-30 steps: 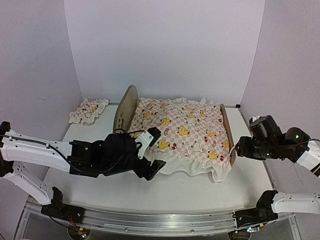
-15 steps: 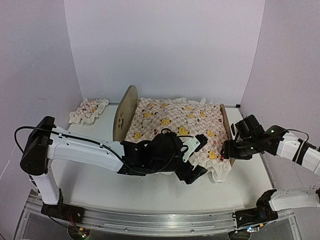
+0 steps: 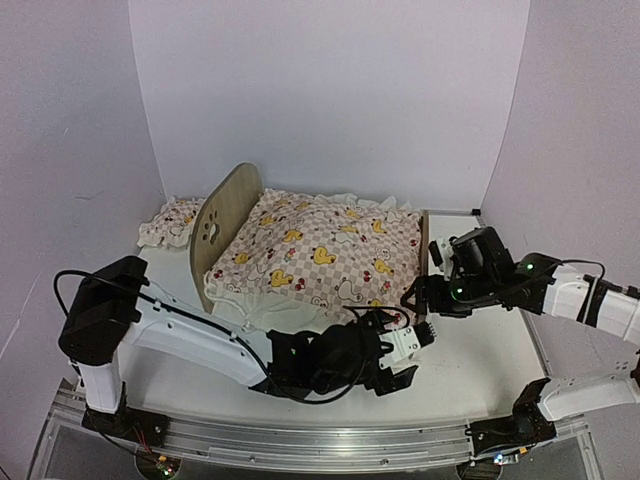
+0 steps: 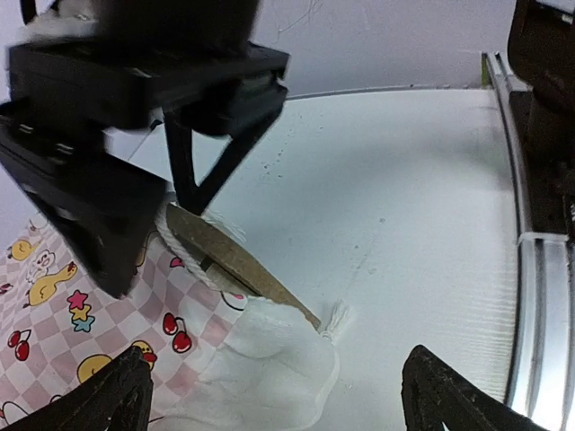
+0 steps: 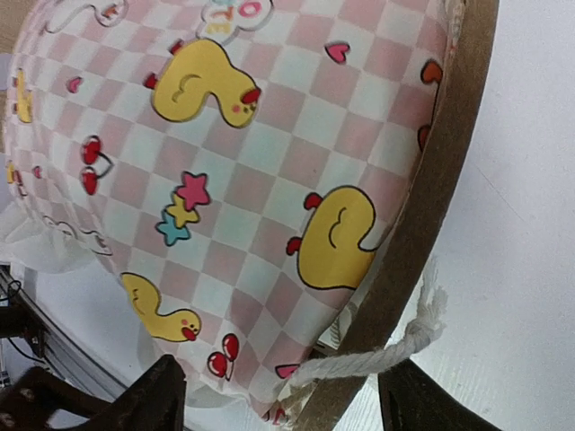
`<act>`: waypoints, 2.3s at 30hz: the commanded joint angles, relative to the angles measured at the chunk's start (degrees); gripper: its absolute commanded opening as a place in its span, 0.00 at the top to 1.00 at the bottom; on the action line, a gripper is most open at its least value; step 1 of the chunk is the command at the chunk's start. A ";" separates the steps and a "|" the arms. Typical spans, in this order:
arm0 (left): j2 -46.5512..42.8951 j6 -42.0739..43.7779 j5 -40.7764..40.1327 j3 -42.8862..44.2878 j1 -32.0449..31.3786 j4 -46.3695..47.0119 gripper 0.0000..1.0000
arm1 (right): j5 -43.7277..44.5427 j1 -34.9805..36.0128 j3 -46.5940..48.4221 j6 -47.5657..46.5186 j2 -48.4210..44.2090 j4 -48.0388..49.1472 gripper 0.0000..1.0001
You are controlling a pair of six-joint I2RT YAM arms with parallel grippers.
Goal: Set up the pet bed
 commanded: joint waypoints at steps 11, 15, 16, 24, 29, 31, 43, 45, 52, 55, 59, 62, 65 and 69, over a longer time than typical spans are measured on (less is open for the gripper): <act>18.92 17.12 -33.43 10.74 -1.46 21.77 0.15 | 10.67 -0.02 -0.62 0.28 -15.52 -3.31 0.12; 18.47 15.05 -35.61 11.37 0.04 22.53 0.29 | 9.39 0.04 -1.00 0.05 -15.42 -3.48 0.12; 17.79 14.65 -35.84 11.17 0.31 22.51 0.32 | 9.08 -0.01 -1.09 -0.16 -15.48 -3.54 0.13; 8.60 10.76 -34.12 5.08 0.86 22.15 0.79 | 6.12 0.00 0.66 -7.81 -15.05 -4.55 0.31; 1.27 5.96 -30.94 -1.14 1.20 19.77 0.82 | 1.65 0.11 4.18 -18.53 -12.58 -4.42 0.35; -1.43 3.33 -27.91 -3.48 1.76 17.93 0.83 | 0.12 0.24 5.73 -24.32 -10.75 -4.41 0.36; -9.86 -8.23 -11.40 -7.89 7.49 11.13 0.97 | -15.29 0.60 10.00 -48.77 0.66 -1.92 0.40; -10.56 -8.90 -9.83 -8.55 7.96 10.94 0.97 | -15.18 0.60 9.39 -48.97 2.05 0.15 0.41; -12.00 -9.58 -8.31 -9.75 8.43 10.34 0.99 | -8.42 0.60 10.53 -45.74 8.09 5.25 0.57; -12.53 -9.74 -8.11 -9.91 8.47 10.06 0.99 | -5.02 0.64 11.36 -44.42 10.08 5.40 0.57; -13.02 -9.73 -7.84 -9.88 8.47 9.58 1.00 | 0.51 0.60 12.07 -42.52 11.31 5.40 0.78; -13.17 -9.47 -7.56 -9.38 8.60 8.89 1.00 | 0.80 0.62 12.46 -41.78 11.30 6.06 0.78; -13.08 -9.92 -6.53 -8.58 8.67 8.15 1.00 | -2.97 0.60 12.99 -42.39 12.15 6.16 0.63; -13.25 -10.43 -6.64 -8.18 8.69 7.69 1.00 | -8.04 0.60 12.16 -45.31 12.02 4.34 0.48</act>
